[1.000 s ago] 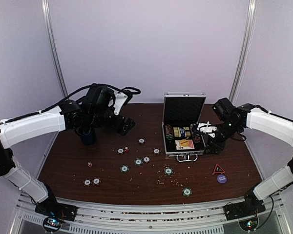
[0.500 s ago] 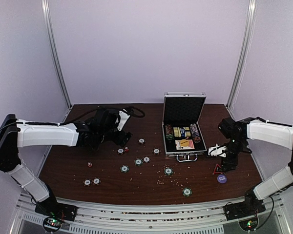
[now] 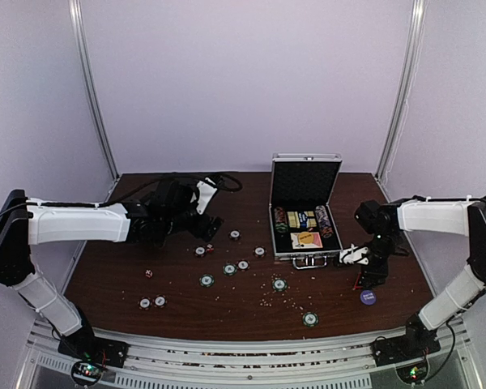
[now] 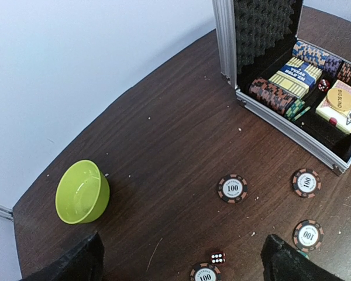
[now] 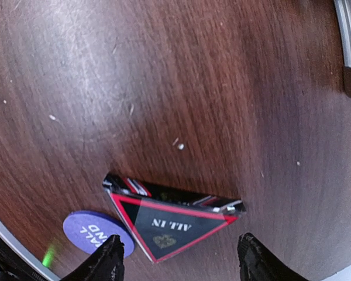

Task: Pack up texas hold em set
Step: Adjust the all-in button at the center of the board.

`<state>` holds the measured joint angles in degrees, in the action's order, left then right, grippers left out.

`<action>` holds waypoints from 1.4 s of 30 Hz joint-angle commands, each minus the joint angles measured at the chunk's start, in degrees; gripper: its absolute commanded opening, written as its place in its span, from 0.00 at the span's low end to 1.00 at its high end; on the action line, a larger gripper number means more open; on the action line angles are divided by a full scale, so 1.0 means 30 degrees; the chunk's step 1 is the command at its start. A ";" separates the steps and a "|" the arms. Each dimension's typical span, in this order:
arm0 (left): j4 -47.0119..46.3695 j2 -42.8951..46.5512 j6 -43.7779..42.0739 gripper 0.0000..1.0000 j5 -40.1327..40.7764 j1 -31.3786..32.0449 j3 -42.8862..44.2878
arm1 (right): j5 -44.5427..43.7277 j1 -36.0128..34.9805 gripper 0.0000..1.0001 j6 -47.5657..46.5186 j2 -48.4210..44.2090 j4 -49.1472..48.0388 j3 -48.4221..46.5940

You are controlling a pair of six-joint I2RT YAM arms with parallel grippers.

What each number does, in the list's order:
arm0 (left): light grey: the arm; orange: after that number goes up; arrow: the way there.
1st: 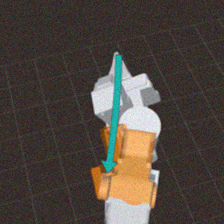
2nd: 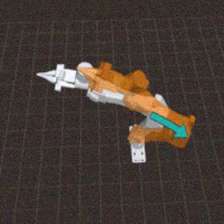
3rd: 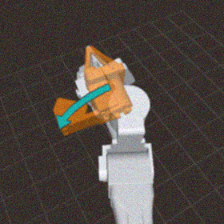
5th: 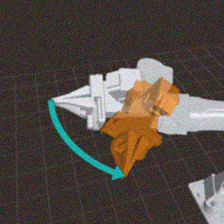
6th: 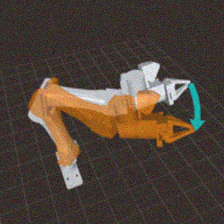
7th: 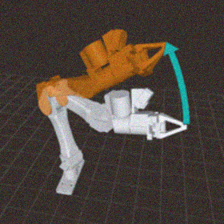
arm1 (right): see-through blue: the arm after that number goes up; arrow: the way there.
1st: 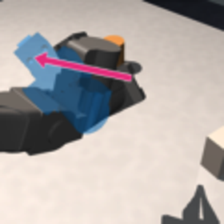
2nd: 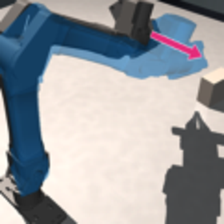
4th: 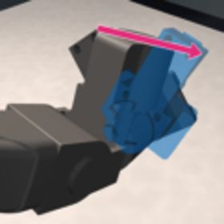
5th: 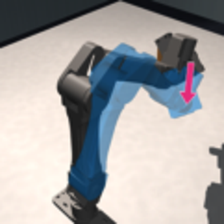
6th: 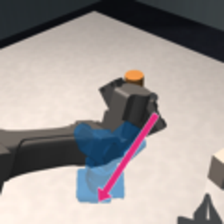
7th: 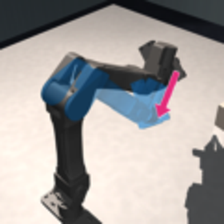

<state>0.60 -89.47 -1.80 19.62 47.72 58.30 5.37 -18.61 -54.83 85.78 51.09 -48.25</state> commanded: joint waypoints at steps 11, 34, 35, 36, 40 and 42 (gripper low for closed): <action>-0.0810 0.0165 -0.0093 0.96 -0.0230 0.0026 0.0321 | -0.0293 0.0165 0.63 0.2199 0.1507 -0.2400 -0.0514; -0.0798 0.0376 0.0070 0.95 -0.1747 0.0005 0.0257 | 0.0789 0.0344 0.74 0.0895 0.2480 -0.1381 -0.2061; -0.0813 0.0394 0.0062 0.95 -0.1761 0.0004 0.0268 | 0.0855 0.0348 0.74 0.0788 0.2615 -0.1231 -0.2141; -0.0790 0.0408 0.0087 0.95 -0.1771 0.0001 0.0255 | 0.0919 0.0345 0.75 0.0713 0.2738 -0.1136 -0.2198; -0.0733 0.0412 0.0018 0.95 -0.1740 0.0015 0.0257 | 0.1027 0.0343 0.73 0.0663 0.3220 -0.0730 -0.2531; -0.0728 0.0426 -0.0010 0.95 -0.1757 0.0008 0.0278 | 0.1014 0.0360 0.72 0.0740 0.3309 -0.0643 -0.2607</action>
<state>0.49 -89.47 -1.83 15.18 47.72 58.30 7.68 -17.96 -52.18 94.85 47.03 -54.57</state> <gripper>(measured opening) 0.946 0.726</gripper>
